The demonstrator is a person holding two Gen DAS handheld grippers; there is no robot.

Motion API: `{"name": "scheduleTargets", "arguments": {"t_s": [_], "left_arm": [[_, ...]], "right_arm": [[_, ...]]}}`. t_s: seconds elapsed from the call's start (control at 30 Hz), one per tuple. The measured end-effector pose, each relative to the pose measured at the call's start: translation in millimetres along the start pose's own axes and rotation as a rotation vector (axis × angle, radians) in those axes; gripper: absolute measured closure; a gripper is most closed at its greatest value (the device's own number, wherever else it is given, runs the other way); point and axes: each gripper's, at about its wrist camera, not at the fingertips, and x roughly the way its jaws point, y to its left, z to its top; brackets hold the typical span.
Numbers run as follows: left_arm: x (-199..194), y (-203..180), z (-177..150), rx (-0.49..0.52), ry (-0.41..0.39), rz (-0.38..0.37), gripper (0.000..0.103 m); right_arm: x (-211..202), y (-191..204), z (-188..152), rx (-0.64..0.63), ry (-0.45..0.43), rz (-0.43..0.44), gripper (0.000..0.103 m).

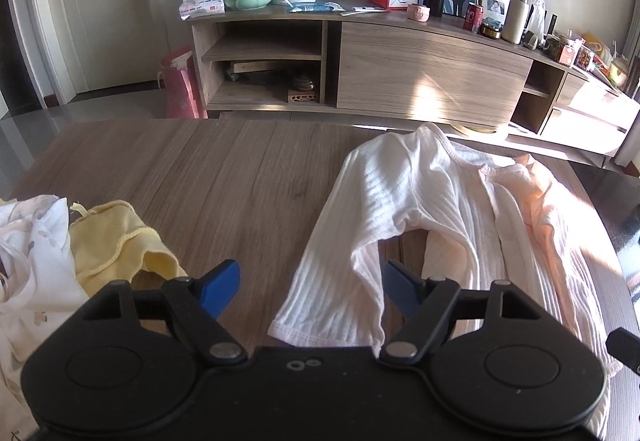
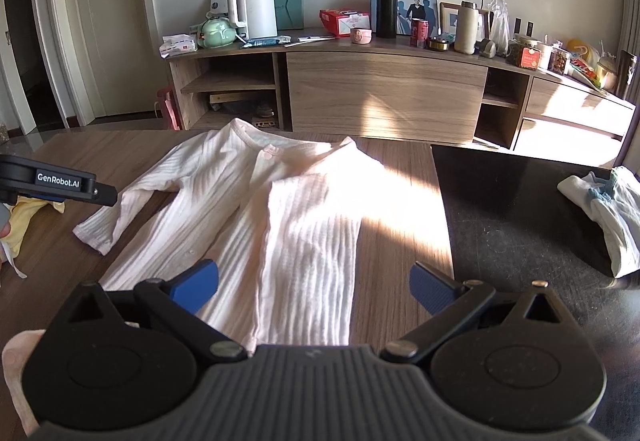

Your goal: Fold clothes

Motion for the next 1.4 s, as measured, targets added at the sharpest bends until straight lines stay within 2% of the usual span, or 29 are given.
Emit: {"name": "scheduleTargets", "arguments": {"t_s": [0.07, 0.1, 0.2, 0.4, 0.57, 0.77, 0.9, 1.07, 1.17, 1.23, 1.4], "left_arm": [[0.8, -0.2, -1.2, 0.004, 0.008, -0.006, 0.086], [2.0, 1.6, -1.8, -0.009, 0.016, -0.012, 0.102], [2.5, 8.8, -3.9, -0.055, 0.011, -0.034, 0.103], [5.6, 17.2, -8.8, -0.069, 0.008, -0.034, 0.103], [6.8, 26.6, -5.8, -0.119, -0.001, -0.049, 0.083], [13.4, 31.0, -5.5, -0.136, 0.023, -0.039, 0.081], [17.8, 33.1, -7.0, -0.142, 0.043, -0.030, 0.081], [17.1, 35.7, -7.9, -0.172, 0.047, -0.078, 0.086], [17.8, 31.7, -8.6, -0.169, 0.051, -0.091, 0.090], [19.3, 31.1, -9.0, -0.183, 0.055, -0.107, 0.100], [22.2, 33.9, -10.0, -0.243, 0.072, -0.125, 0.103]], "right_arm": [[5.1, 0.4, 3.5, -0.007, 0.014, 0.004, 0.000], [7.2, 1.2, 4.7, -0.013, 0.019, 0.005, 0.000], [10.5, 5.2, 6.6, -0.033, 0.019, -0.001, 0.001], [16.6, 7.6, 9.2, -0.028, 0.026, -0.011, 0.001], [28.2, 13.3, 13.3, -0.047, 0.069, -0.015, 0.000], [46.1, 21.5, 20.8, -0.049, 0.116, -0.022, 0.000], [50.4, 23.5, 23.2, -0.040, 0.120, -0.021, 0.001], [51.1, 22.8, 22.6, -0.053, 0.113, -0.028, 0.002], [50.2, 17.5, 21.7, -0.044, 0.106, -0.034, 0.002], [48.0, 11.1, 20.7, -0.028, 0.099, -0.037, 0.002], [41.6, -1.1, 18.4, -0.009, 0.081, -0.040, 0.002]]}}
